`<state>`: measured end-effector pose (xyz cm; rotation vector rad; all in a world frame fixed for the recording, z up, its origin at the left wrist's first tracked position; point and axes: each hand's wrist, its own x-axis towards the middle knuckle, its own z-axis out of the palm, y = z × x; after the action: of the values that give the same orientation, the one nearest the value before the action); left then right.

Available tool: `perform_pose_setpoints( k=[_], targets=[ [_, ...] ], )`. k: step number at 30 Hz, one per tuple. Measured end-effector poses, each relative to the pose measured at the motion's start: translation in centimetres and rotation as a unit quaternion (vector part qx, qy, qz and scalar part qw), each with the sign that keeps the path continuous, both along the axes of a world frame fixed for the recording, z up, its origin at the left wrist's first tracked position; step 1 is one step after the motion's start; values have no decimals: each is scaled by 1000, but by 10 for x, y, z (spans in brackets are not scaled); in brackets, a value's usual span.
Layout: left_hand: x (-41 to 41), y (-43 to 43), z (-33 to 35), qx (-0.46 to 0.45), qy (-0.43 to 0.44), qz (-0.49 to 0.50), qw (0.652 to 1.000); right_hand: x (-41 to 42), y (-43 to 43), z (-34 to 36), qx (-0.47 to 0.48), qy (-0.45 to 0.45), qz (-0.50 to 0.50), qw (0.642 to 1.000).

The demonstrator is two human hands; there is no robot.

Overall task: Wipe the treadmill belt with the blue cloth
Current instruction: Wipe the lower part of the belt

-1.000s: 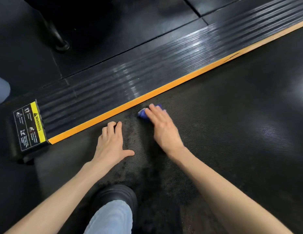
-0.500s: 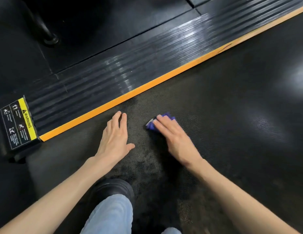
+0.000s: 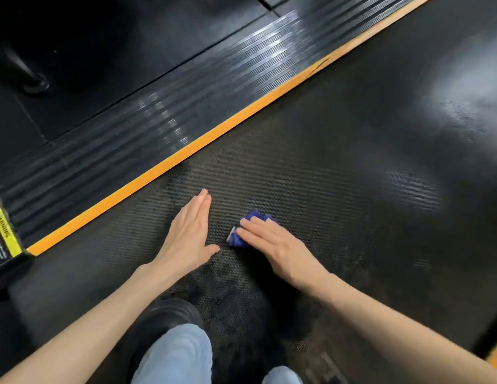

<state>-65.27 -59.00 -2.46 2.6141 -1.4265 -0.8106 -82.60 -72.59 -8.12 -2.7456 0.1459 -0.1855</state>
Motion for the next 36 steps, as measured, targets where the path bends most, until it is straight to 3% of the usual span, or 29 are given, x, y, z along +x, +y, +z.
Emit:
perform_pose_setpoints(
  k=[2,3,5,6,7,9,11,14,16,17,19,20,21,23,25,27,28,30,33,36],
  targets=[
    [-3,-5,-2,9,17,21,1000,-3,-51,0,12,11,-141,990],
    [-4,-8,-2,15,24,29,999,-4,-77,1,39,14,-257,966],
    [-4,-8,-5,26,25,31,999,3,-107,9,88,13,-472,877],
    [-3,-7,-6,34,21,23,999,13,-104,14,88,7,-532,842],
    [-3,-5,-7,44,15,9,999,23,-91,21,80,-12,-541,837],
    [-3,-3,-9,50,6,-6,999,34,-40,27,83,-42,-427,900],
    [-4,-5,-9,52,5,-2,999,26,19,16,69,-13,-213,974],
    [-5,-6,-8,57,-5,-4,998,10,6,-4,28,2,-7,1000],
    [-5,-6,-9,53,1,1,999,14,-43,-7,38,-7,-50,998],
    [-4,-6,-9,54,2,1,999,19,-70,-4,63,-17,-143,988],
    [-4,-8,-7,72,-5,-5,997,28,-109,6,108,-39,-387,915],
    [-4,-10,-6,86,-12,-6,996,35,-110,11,110,-31,-463,879],
    [-5,-12,-6,99,-19,-5,995,43,-99,14,103,-28,-480,871],
    [-5,-18,-5,129,-36,-9,991,49,-54,15,90,-38,-364,926],
    [-5,-24,-5,159,-59,-24,985,44,-2,6,63,-25,-146,987],
    [-6,-29,0,170,-77,-23,982,39,5,-1,29,1,22,999],
    [-6,-33,2,164,-81,-17,983,37,-9,-3,23,-2,27,999],
    [-9,-41,6,134,-68,-2,989,22,-46,-1,50,0,-128,990],
    [-19,-59,8,53,-18,-40,998,-42,-101,1,69,-31,-436,897],
    [-35,-79,5,-3,40,-131,991,-94,-100,2,45,-48,-583,810]
  ],
)
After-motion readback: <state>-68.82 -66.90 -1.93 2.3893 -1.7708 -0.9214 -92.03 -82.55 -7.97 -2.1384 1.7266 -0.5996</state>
